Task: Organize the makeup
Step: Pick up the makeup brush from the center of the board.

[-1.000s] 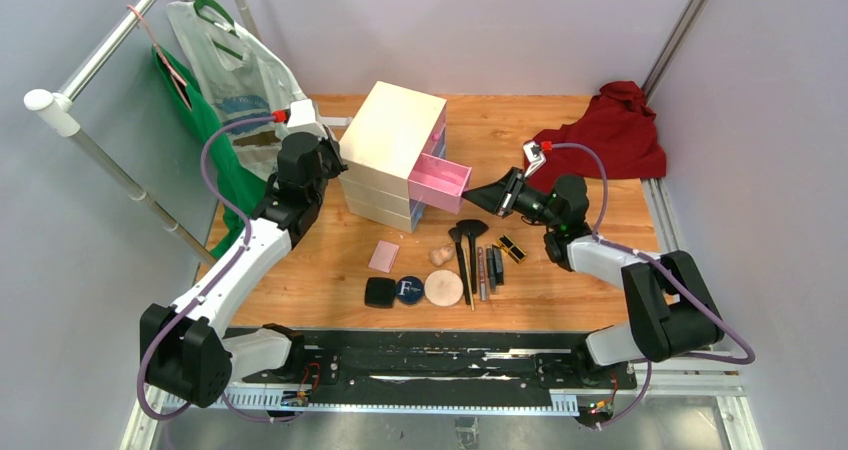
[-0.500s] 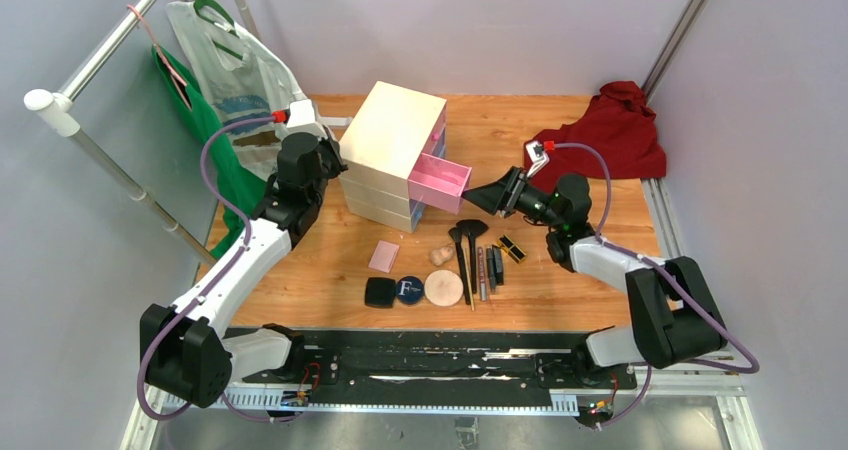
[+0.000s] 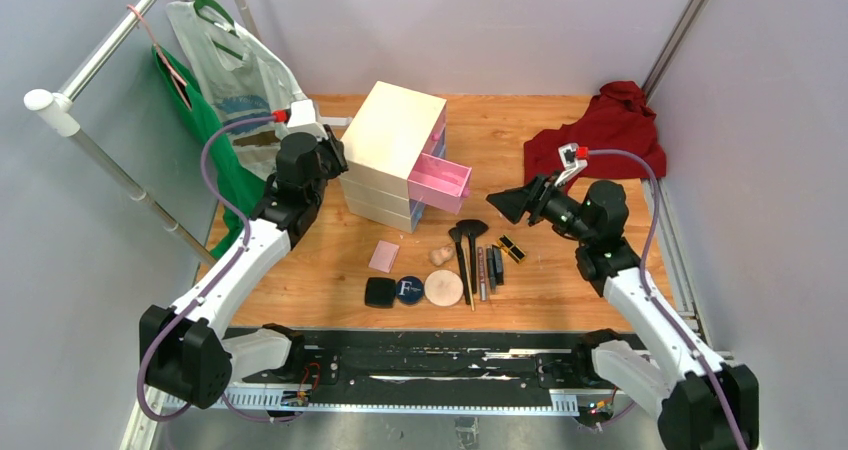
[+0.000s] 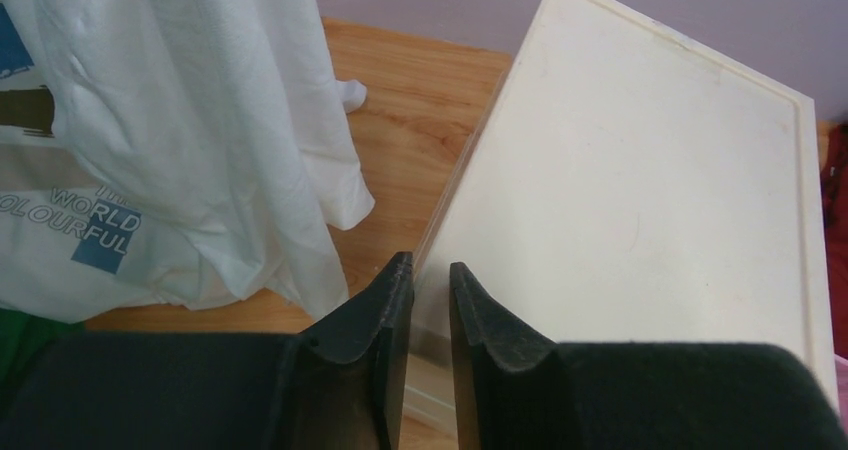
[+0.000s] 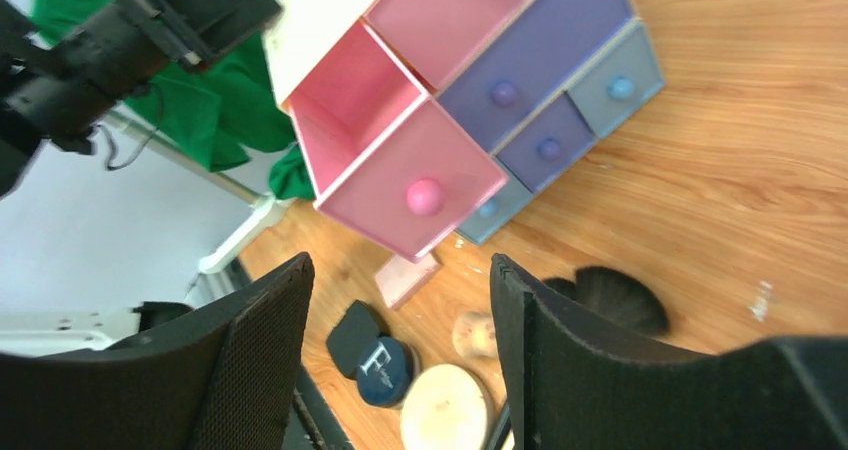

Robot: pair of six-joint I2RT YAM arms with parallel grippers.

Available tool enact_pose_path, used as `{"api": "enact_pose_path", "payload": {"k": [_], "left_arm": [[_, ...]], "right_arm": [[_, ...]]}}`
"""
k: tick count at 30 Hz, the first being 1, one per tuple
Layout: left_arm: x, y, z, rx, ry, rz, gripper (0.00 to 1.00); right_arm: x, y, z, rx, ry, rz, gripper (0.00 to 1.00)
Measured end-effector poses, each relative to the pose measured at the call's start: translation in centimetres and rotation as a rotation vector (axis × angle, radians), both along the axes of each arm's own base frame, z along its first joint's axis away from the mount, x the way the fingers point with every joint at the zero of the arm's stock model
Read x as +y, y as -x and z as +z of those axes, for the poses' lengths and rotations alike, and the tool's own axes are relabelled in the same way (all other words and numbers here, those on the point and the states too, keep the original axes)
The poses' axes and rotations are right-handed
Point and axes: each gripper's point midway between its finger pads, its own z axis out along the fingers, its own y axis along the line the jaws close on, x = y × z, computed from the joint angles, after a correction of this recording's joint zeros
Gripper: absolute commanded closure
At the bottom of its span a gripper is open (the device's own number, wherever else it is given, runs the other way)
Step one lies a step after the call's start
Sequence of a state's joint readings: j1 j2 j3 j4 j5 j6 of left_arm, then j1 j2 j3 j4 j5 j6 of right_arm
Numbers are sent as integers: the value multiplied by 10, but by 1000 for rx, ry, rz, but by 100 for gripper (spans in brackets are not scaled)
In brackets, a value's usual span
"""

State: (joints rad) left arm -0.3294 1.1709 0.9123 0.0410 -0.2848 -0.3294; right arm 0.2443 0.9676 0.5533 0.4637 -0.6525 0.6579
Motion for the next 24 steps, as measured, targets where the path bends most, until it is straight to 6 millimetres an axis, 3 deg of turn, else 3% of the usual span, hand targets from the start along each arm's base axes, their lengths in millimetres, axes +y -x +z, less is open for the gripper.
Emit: {"api": "enact_pose_path", "payload": {"k": [5,15,24], "left_arm": [[-6,2,2,-4,2,-41,56],[-18,8,11,2,-19,-131,39],[-24,22,55,-85,10,-187,11]], "right_arm": [[-9,12,-8,15,144,-54,41],[4,41,-88,159,458,-22,52],[23,57,-143,213,674,34,61]]}}
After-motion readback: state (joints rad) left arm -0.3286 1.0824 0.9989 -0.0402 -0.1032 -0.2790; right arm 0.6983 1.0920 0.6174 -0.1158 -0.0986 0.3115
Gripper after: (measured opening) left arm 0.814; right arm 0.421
